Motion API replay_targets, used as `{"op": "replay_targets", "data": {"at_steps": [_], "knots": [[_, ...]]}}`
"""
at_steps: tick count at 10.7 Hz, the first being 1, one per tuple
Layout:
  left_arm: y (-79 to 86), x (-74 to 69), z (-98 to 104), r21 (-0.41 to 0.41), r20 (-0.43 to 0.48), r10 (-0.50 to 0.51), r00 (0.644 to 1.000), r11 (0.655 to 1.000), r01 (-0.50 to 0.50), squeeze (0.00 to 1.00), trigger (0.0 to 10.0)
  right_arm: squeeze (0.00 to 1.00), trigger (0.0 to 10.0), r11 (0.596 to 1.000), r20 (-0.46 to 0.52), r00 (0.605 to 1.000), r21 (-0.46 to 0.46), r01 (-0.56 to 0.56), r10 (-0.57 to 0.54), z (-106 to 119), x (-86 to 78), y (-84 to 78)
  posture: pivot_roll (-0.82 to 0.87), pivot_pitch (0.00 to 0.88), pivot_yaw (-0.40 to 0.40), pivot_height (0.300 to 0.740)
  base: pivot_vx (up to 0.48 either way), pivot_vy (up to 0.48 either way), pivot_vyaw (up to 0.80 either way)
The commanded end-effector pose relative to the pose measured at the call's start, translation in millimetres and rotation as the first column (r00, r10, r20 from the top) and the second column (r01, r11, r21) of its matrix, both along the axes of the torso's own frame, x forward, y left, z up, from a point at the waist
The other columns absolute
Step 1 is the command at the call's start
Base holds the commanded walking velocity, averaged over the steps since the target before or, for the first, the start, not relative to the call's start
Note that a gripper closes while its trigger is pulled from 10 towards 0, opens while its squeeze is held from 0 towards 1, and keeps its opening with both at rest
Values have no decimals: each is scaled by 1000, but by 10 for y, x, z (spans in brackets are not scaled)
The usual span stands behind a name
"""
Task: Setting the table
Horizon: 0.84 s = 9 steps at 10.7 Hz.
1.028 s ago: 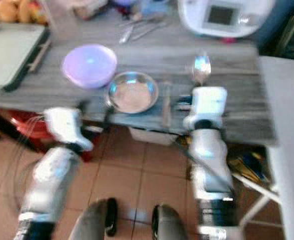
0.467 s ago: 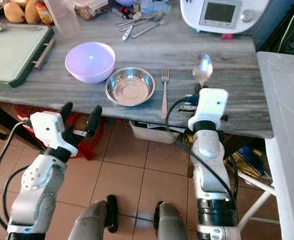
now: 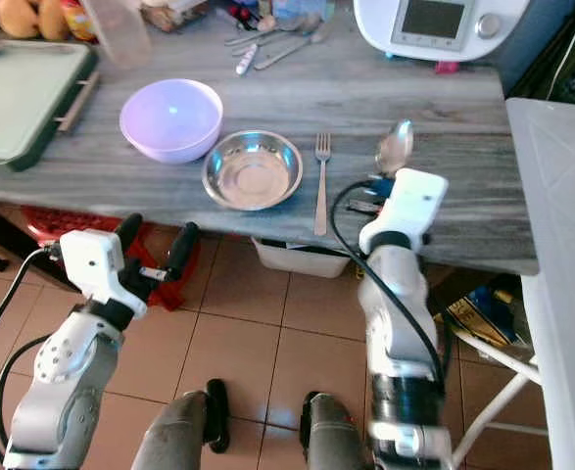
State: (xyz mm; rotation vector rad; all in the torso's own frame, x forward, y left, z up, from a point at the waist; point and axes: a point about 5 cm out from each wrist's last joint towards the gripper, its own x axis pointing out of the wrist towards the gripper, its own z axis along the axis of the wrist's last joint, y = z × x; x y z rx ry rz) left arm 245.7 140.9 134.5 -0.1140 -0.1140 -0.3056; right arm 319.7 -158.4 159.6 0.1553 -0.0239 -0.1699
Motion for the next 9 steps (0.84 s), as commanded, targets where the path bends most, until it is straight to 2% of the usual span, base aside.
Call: {"op": "replay_targets", "data": {"at_steps": [1,6,9], "knots": [[7,-34,-11,8,-12,-8,1000,1000,8,0,10000,0,10000,1000,-21,1000,16,1,-1,-12,15,7,-11,282,19,740,0,0,0],[-28,-53,5,-1,-17,-26,1000,1000,26,0,10000,0,10000,995,-94,994,90,-41,49,-23,131,107,-10,286,15,740,0,0,0],[-34,-57,2,-4,-19,-27,999,1000,27,0,10000,0,10000,996,-94,994,77,-52,59,-15,170,115,-11,281,13,740,0,0,0]]}}
